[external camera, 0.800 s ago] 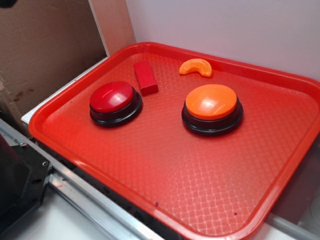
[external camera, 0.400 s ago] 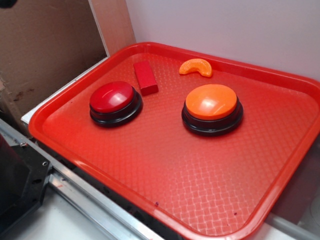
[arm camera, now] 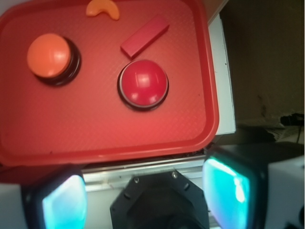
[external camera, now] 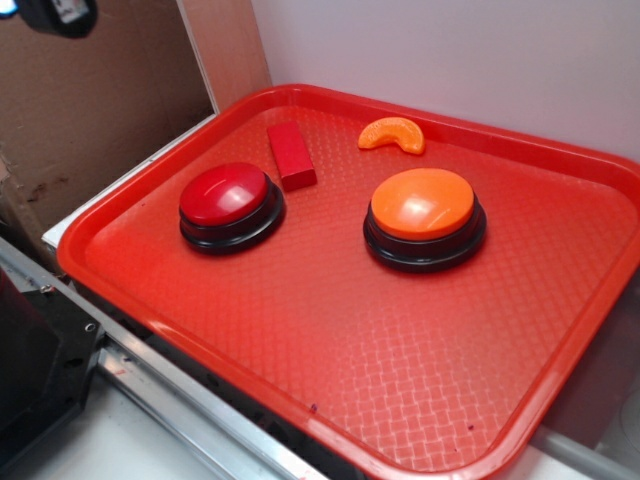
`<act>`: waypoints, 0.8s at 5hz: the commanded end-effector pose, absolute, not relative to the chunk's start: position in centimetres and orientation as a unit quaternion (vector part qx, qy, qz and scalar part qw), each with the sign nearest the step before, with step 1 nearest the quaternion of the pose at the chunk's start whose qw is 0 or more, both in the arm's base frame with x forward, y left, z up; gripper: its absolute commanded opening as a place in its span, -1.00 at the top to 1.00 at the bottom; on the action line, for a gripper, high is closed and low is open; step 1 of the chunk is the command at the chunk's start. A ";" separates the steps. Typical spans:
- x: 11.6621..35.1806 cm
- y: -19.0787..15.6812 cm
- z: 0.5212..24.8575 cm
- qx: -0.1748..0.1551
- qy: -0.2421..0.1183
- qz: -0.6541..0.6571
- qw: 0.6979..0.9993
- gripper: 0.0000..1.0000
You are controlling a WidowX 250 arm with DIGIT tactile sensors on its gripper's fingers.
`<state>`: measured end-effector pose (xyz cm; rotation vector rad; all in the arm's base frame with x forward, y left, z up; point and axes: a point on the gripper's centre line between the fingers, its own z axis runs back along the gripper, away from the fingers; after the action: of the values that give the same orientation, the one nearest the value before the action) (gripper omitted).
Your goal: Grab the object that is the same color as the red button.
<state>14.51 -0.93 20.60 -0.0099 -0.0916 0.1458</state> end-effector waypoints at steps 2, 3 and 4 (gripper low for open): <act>21.1 2.5 15.6 -0.002 -0.084 0.310 0.947 -1.00; 23.3 2.1 13.7 0.009 -0.103 0.359 0.928 -1.00; 25.6 2.0 11.6 0.007 -0.104 0.386 0.917 -1.00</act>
<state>25.12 1.25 9.84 0.0322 -0.1522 0.7804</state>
